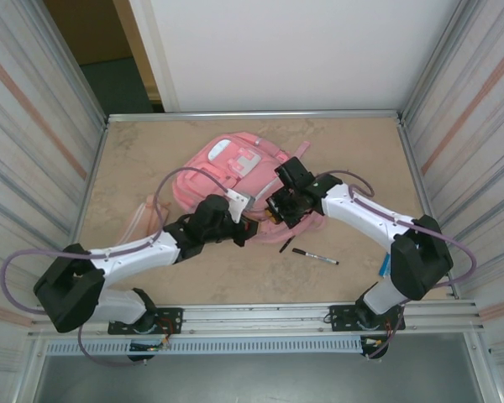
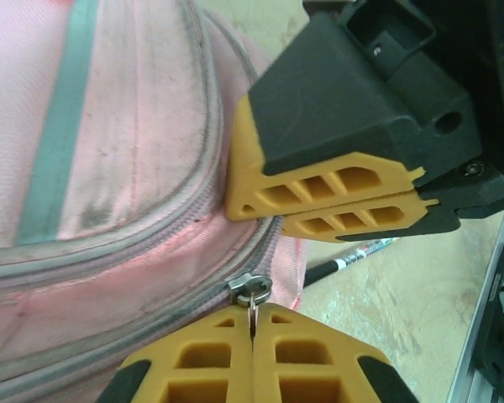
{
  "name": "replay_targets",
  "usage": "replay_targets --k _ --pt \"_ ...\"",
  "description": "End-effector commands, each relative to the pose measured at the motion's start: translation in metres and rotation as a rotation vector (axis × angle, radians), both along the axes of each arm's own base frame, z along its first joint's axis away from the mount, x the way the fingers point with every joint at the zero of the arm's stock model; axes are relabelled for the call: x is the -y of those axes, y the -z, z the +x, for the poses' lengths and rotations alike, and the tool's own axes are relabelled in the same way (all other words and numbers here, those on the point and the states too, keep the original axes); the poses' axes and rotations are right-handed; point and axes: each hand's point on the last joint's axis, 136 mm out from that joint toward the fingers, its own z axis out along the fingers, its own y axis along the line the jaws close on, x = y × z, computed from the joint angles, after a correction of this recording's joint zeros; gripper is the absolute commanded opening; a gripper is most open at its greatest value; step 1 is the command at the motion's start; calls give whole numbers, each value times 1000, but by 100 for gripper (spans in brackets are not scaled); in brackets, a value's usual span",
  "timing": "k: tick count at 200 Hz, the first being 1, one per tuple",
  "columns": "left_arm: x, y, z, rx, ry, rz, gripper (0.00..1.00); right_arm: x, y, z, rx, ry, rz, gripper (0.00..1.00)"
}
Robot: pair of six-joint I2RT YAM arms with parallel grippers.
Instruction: Pack the student bag
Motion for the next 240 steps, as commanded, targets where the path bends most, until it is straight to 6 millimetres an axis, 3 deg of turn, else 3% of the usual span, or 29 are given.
replay_targets --k 1,31,54,82,99,120,158,200,240 --pt "-37 -6 10 58 -89 13 0 47 4 16 52 36 -106 0" --pt "-62 -1 11 29 -101 44 0 49 -6 32 93 -57 -88 0" --pt "-54 -13 6 61 -45 -6 0 25 -14 35 116 -174 -69 0" --pt "-45 -16 6 34 -30 -62 0 0 -6 36 84 -206 -26 0" --pt "-35 -19 3 0 2 -90 36 -11 -6 35 85 -198 1 0" --pt "-19 -19 -7 -44 71 -117 45 -21 -10 36 100 -215 21 0" --pt "-8 -5 -4 -196 79 -87 47 -31 -10 37 89 -240 60 0" --pt "0 5 11 -241 32 -12 38 -42 -14 34 93 -254 88 0" --pt "-22 31 30 -285 -135 138 36 -48 -13 27 82 -269 95 0"
